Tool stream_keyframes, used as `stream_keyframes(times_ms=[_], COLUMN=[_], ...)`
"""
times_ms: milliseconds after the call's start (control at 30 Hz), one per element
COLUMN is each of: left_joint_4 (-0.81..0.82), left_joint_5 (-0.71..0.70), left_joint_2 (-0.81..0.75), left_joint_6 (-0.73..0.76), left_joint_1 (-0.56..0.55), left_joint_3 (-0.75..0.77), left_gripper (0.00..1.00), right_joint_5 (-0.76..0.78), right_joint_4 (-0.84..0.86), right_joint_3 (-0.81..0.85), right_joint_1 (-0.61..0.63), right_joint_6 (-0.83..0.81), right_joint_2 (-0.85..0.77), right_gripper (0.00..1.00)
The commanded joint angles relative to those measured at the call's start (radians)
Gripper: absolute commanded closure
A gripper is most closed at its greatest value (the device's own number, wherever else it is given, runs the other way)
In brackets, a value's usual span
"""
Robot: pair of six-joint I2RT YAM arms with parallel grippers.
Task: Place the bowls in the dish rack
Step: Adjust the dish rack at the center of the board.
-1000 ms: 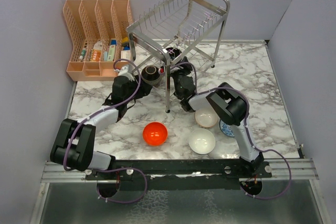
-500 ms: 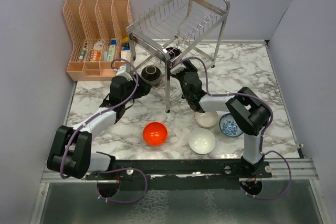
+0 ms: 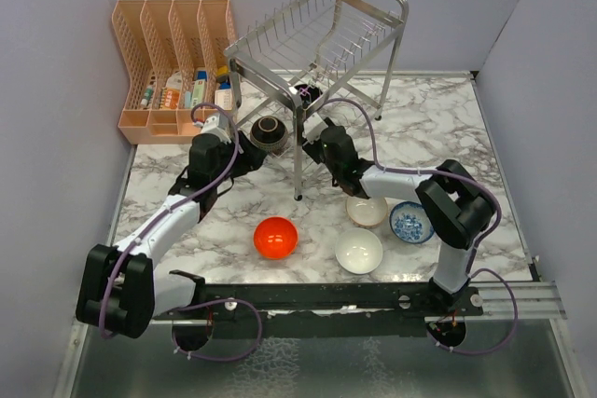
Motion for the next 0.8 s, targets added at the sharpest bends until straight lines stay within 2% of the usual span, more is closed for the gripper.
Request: stream_keyframes(times_ms=[0, 100, 367, 767], left_joint_4=[-0.047, -0.049, -0.101, -0.174], left_joint_5=[-0.013, -0.003, 0.003, -0.022], left_joint_2=[-0.034, -0.042, -0.098, -0.189], left_joint_6=[0.017, 0.008, 0.02, 0.037], left_joint_1=[0.006, 0.006, 0.006, 0.008], left_joint_3=[0.041, 0.038, 0.039, 0.049], left_gripper=[0.35, 0.35, 0.35, 0.35], right_joint_5=[-0.152, -0.237, -0.38, -0.304], right_joint_4=[-0.173, -0.235, -0.266, -0.323], right_joint_3=[0.051, 0.051, -0.039, -0.045], right_joint_1=[0.0, 0.0, 0.0, 0.003], right_joint_6=[0.149, 0.212, 0.317, 0.369], right_joint_2=[-0.053, -0.06, -0.139, -0.109], right_gripper=[0.47, 0.48, 0.48, 0.51])
